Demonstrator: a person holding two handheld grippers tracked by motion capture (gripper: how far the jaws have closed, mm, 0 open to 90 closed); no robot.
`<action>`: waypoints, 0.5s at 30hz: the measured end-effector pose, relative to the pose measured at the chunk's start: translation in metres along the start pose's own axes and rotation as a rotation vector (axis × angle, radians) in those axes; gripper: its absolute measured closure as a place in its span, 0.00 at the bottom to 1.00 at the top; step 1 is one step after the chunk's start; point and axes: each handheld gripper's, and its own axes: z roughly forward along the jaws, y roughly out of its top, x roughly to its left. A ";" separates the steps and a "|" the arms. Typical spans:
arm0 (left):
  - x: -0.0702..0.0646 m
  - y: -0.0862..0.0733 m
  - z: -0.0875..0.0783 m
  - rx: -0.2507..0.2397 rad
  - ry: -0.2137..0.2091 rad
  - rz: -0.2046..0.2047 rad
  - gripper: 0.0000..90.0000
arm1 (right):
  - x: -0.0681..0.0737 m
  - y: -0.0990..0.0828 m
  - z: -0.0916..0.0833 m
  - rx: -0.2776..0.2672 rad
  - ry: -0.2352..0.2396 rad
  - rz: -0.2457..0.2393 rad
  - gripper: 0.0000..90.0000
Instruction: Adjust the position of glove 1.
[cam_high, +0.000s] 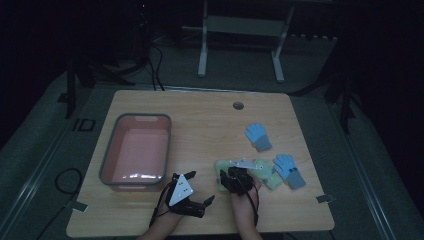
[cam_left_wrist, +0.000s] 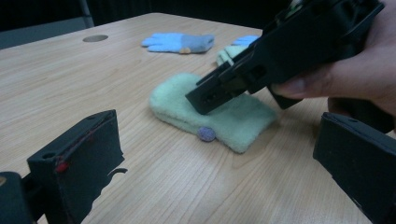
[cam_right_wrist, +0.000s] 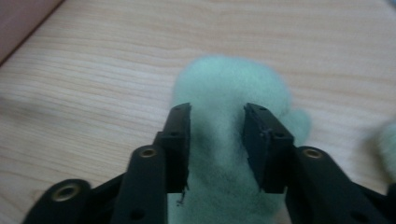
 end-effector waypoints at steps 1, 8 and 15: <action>0.000 0.000 0.000 0.000 0.000 0.000 0.01 | -0.001 0.002 -0.003 -0.005 0.005 -0.015 0.68; 0.000 0.000 0.000 0.001 -0.001 0.005 0.01 | -0.023 0.021 -0.022 -0.057 0.063 -0.119 0.67; 0.000 0.000 0.000 0.002 0.001 0.000 0.01 | -0.066 0.029 -0.033 -0.048 0.112 -0.234 0.69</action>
